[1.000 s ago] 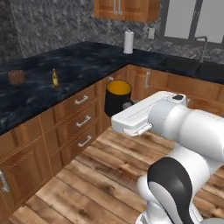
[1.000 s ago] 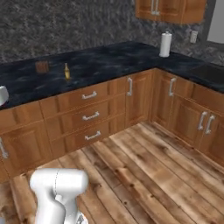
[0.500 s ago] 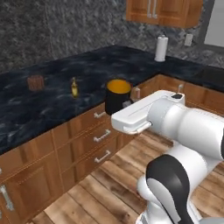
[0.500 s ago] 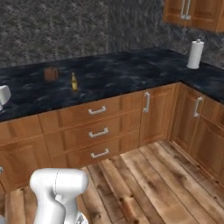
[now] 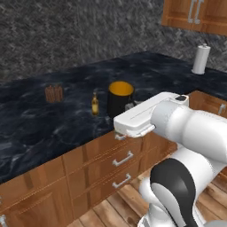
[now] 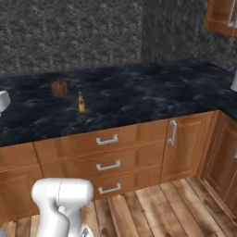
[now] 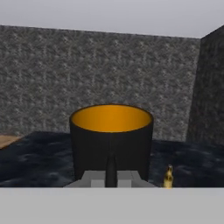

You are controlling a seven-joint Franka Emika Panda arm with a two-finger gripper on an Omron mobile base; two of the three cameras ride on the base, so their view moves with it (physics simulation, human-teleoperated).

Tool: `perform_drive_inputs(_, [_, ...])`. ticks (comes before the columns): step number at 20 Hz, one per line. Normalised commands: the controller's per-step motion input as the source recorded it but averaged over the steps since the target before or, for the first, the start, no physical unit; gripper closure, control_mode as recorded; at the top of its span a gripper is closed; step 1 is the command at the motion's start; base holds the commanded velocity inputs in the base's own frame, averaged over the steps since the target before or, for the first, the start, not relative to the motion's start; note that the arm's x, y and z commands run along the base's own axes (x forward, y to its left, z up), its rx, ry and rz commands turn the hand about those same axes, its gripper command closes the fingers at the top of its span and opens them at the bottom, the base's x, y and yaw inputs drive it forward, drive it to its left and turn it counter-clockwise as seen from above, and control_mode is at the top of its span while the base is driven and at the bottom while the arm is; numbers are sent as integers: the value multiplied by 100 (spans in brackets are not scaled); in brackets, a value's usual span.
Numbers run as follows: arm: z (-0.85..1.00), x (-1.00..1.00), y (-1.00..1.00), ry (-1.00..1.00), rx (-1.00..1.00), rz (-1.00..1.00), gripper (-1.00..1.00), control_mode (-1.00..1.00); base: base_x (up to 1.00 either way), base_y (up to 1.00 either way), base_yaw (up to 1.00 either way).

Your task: Open the cabinet directly in front. Then move the beer and the mug to the dining counter with the jar on it.

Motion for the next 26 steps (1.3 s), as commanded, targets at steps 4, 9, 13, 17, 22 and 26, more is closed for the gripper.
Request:
perform_drive_inputs(4, [0,0,0,0,0,0,100,100,97,-8,10])
perform_drive_inputs(9, [0,0,0,0,0,0,100,100,56,18,0])
perform_drive_inputs(13, [0,0,0,0,0,0,100,100,36,34,0])
perform_drive_inputs(17, [0,0,0,0,0,0,100,100,0,32,-1])
perform_drive_inputs(22, [0,0,0,0,0,0,100,100,7,2,0])
perform_drive_inputs(26, [0,0,0,0,0,0,100,100,46,11,0])
